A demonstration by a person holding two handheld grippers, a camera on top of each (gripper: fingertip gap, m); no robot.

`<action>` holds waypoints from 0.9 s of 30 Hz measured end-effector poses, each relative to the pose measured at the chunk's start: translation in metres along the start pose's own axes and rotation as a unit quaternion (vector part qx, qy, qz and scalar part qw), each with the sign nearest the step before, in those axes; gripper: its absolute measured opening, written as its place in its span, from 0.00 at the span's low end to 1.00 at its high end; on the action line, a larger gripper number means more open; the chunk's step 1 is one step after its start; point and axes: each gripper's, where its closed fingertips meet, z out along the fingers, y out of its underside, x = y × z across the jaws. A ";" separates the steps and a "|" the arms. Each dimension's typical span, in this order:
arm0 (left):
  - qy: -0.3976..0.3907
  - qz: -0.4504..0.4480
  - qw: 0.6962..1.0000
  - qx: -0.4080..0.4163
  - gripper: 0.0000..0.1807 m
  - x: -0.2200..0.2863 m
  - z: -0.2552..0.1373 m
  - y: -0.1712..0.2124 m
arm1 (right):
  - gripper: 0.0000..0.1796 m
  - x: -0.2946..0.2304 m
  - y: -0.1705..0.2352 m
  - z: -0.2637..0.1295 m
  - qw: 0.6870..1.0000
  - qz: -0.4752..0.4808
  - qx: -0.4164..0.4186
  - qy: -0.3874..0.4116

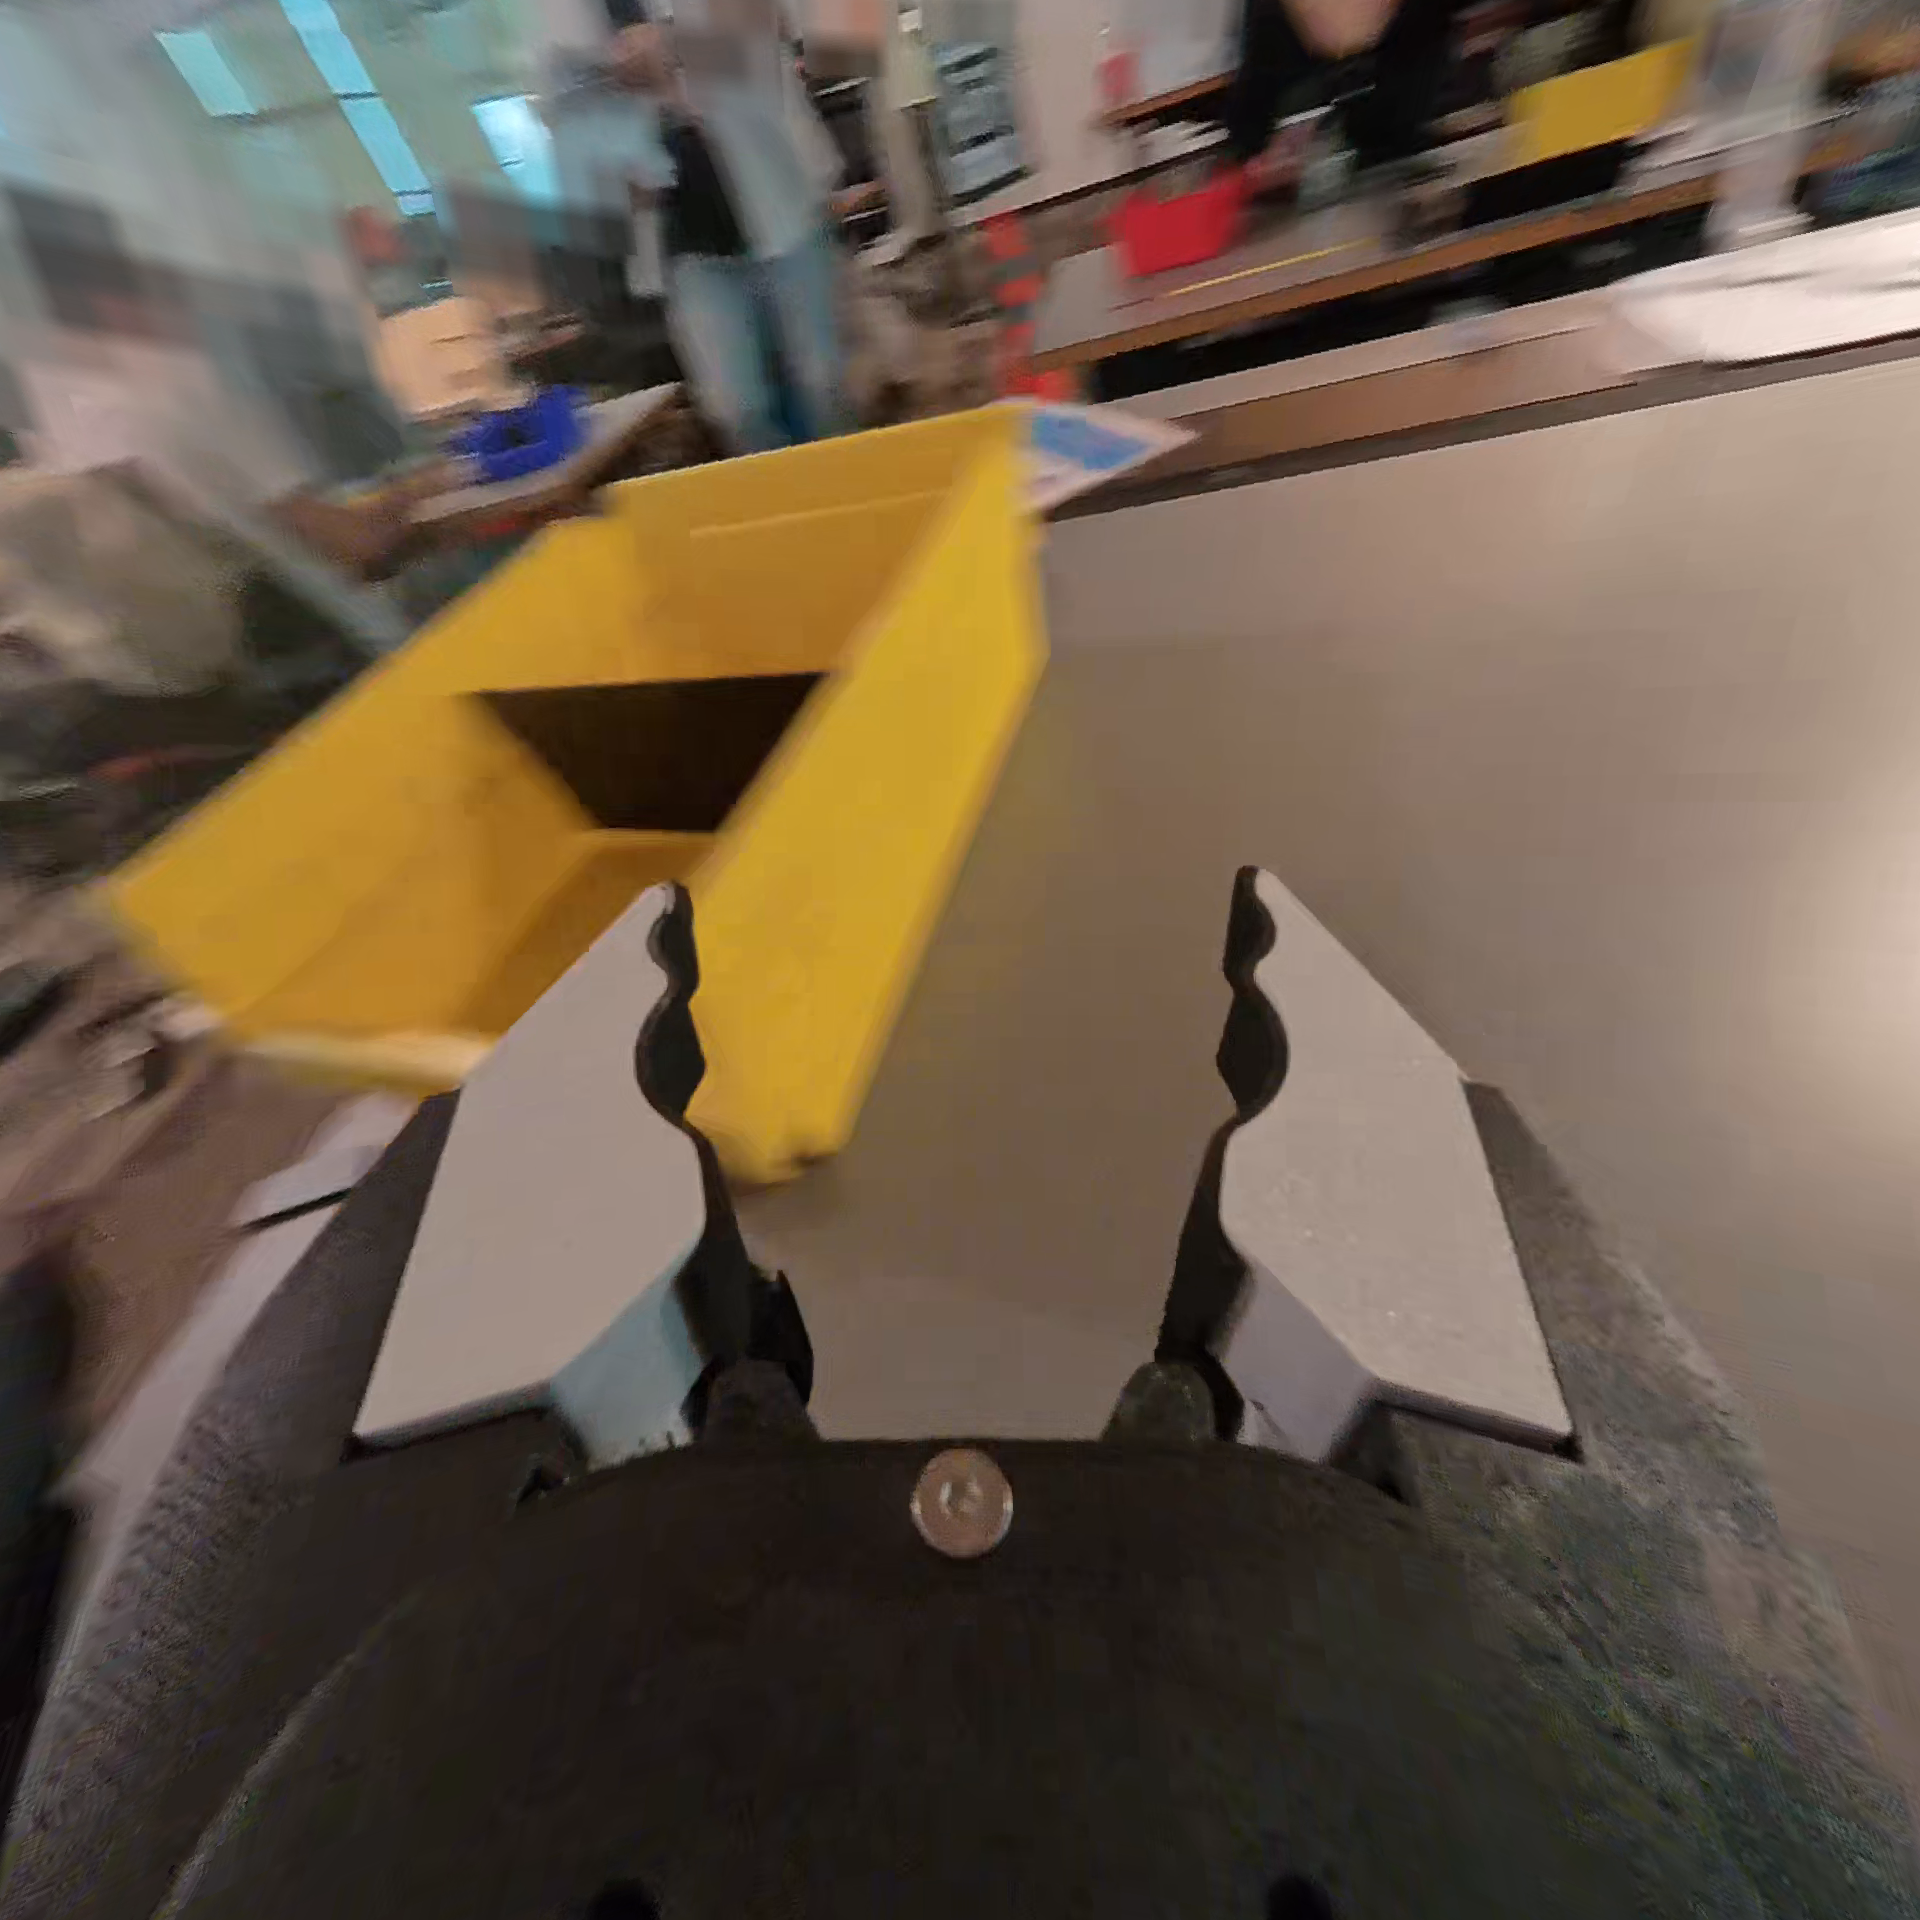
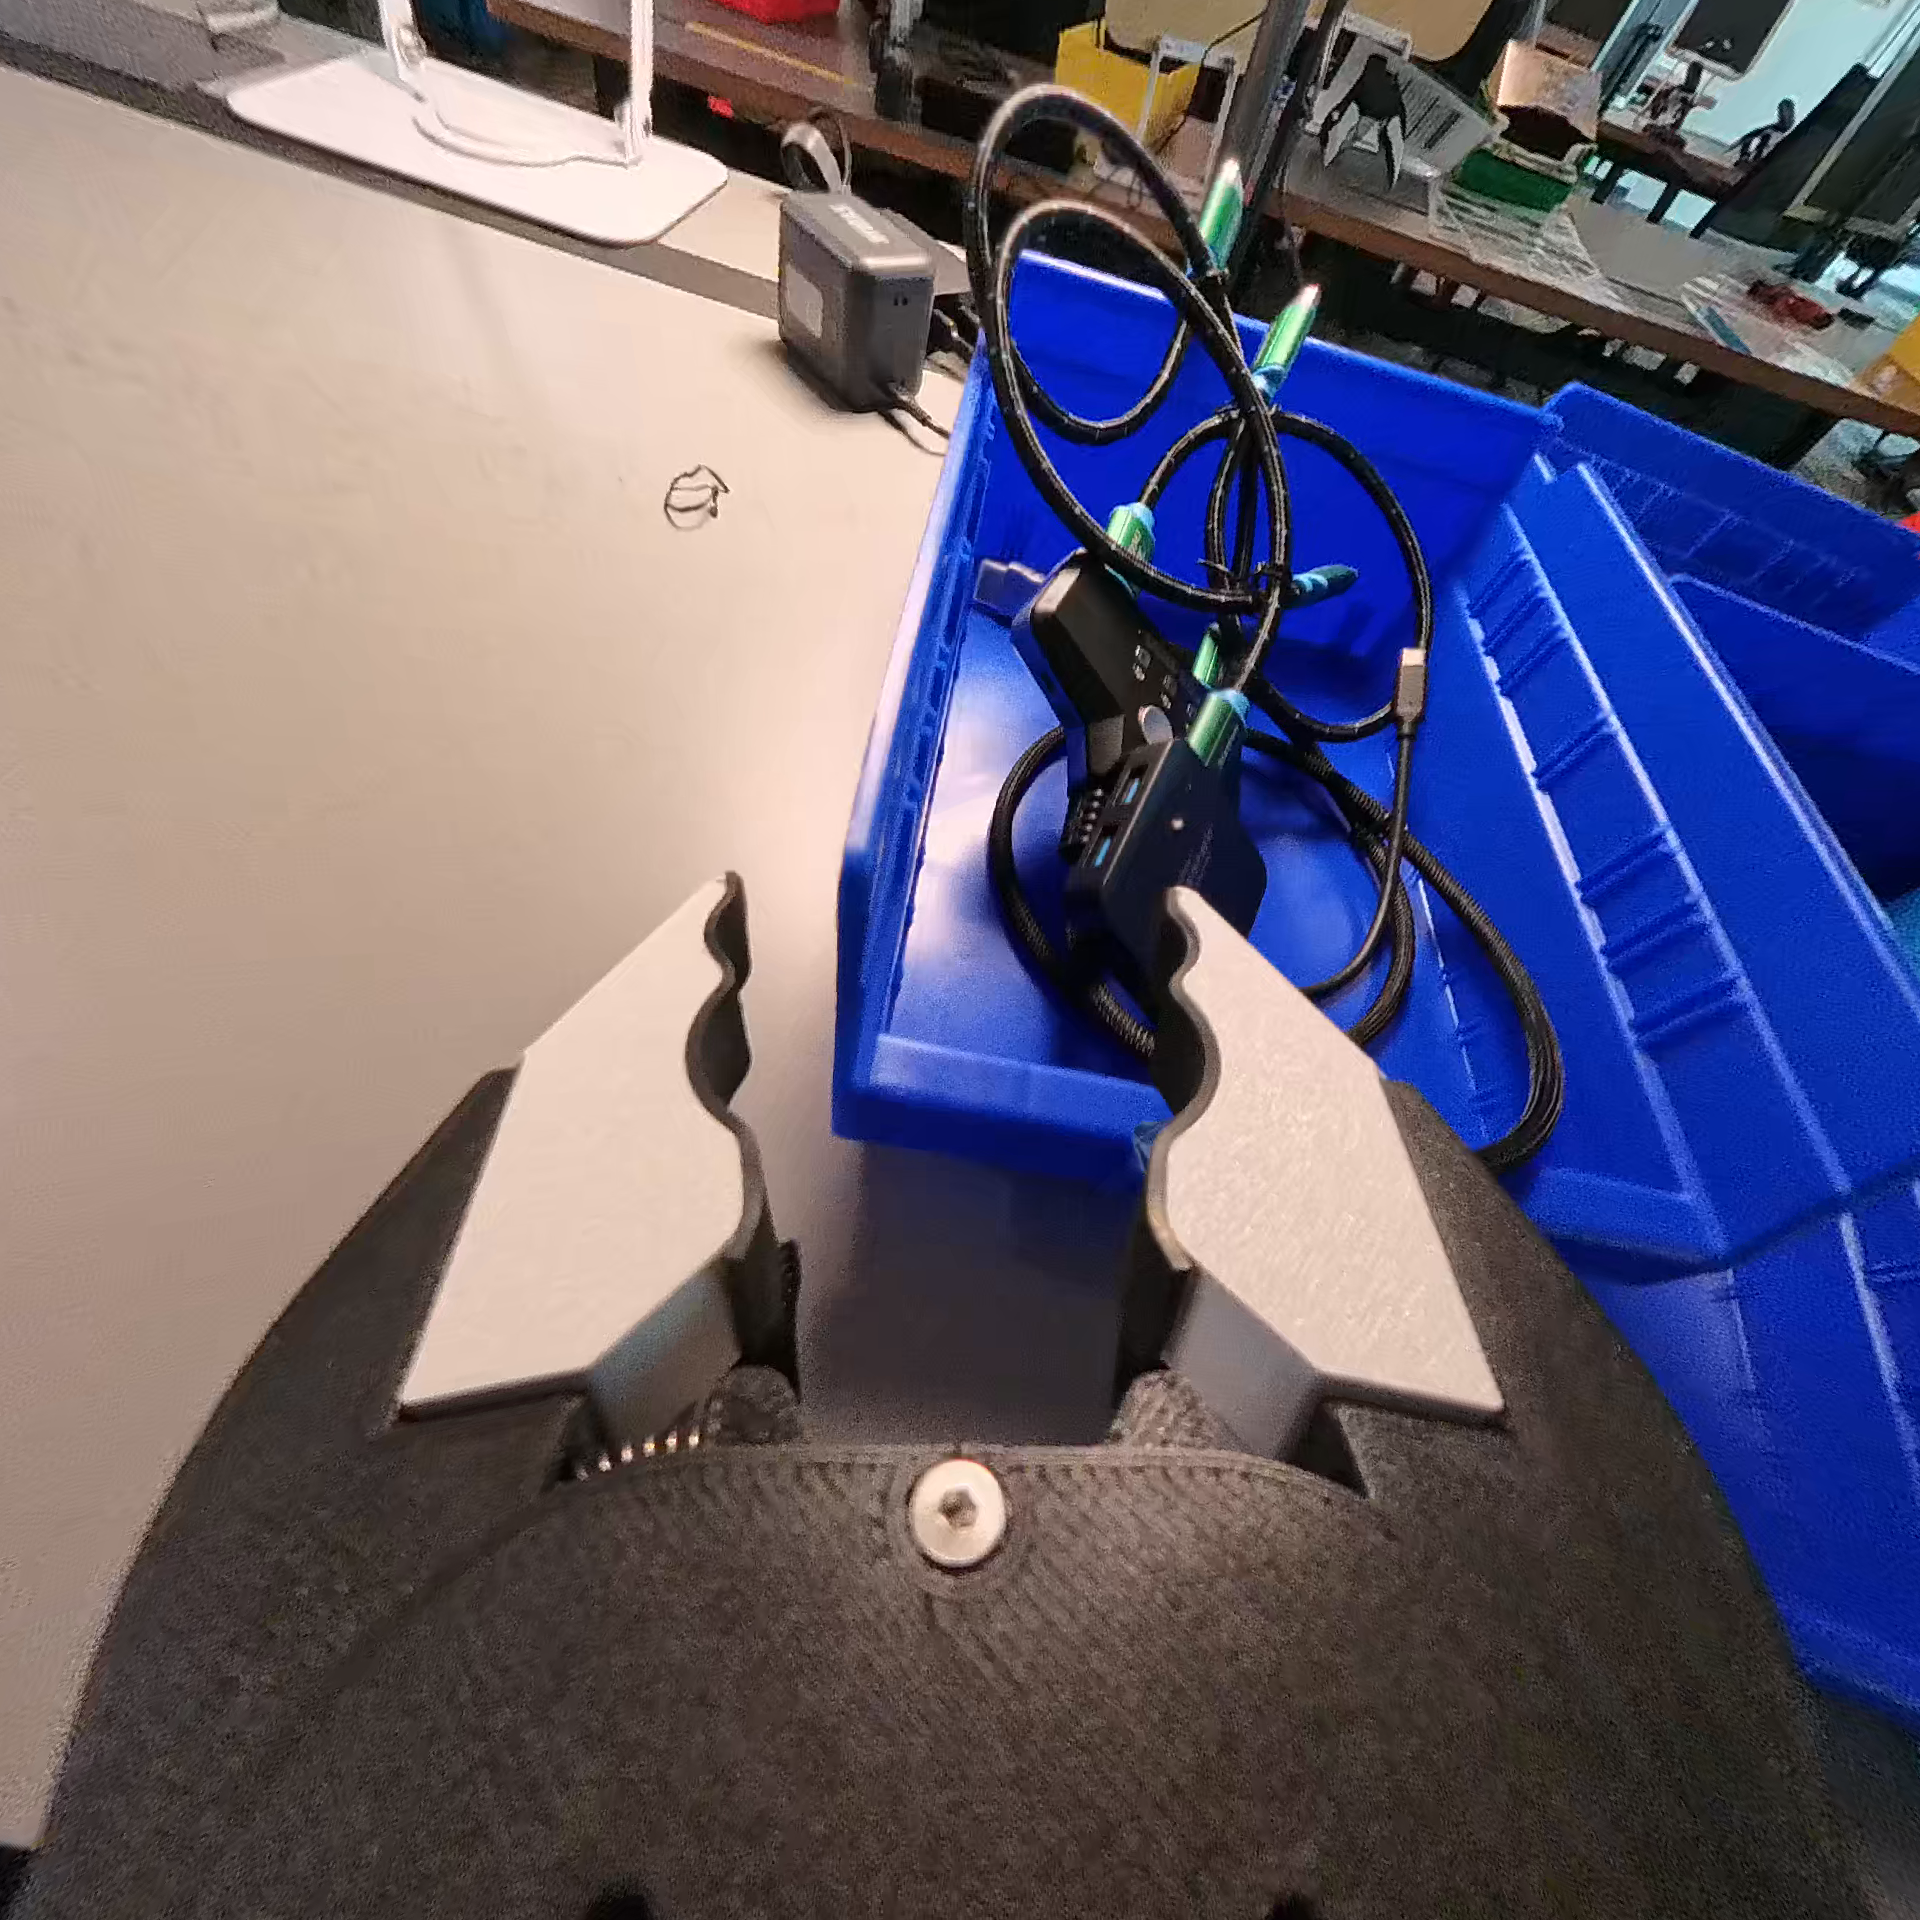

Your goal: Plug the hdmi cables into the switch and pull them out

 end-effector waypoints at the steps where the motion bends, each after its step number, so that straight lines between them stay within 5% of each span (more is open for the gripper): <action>1: -0.042 0.003 0.999 -0.011 0.58 -0.030 -0.001 0.004 | 0.44 -0.001 -0.001 0.004 1.000 -0.006 -0.008 -0.003; 4: -0.066 -0.019 0.995 -0.068 0.61 -0.077 0.011 0.031 | 0.43 -0.007 -0.001 0.019 0.999 -0.018 -0.036 -0.024; 7: -0.003 -0.042 0.993 -0.108 0.59 -0.074 0.035 0.055 | 0.36 -0.010 0.003 0.040 0.998 -0.025 -0.060 -0.026; 10: 0.011 -0.029 0.995 -0.091 0.43 -0.069 0.051 0.054 | 0.19 -0.010 0.001 0.052 0.998 -0.042 -0.052 -0.010; 12: 0.053 -0.017 0.996 -0.076 0.22 -0.050 0.054 0.049 | 0.05 -0.009 -0.002 0.050 0.998 -0.041 -0.043 0.016; 14: 0.062 0.012 0.997 -0.055 0.08 -0.038 0.048 0.042 | 0.03 -0.009 0.000 0.043 0.998 -0.045 -0.040 0.033; 16: 0.088 0.019 0.995 -0.033 0.03 -0.021 0.037 0.037 | 0.02 -0.017 0.003 0.031 0.997 -0.056 -0.033 0.032; 19: 0.106 0.094 0.990 -0.023 0.04 0.000 0.014 0.037 | 0.02 -0.035 0.009 0.007 0.997 -0.070 -0.023 0.017; 27: 0.273 0.092 0.958 0.019 0.02 0.066 -0.046 0.035 | 0.01 -0.097 0.021 -0.051 0.991 -0.092 -0.002 -0.102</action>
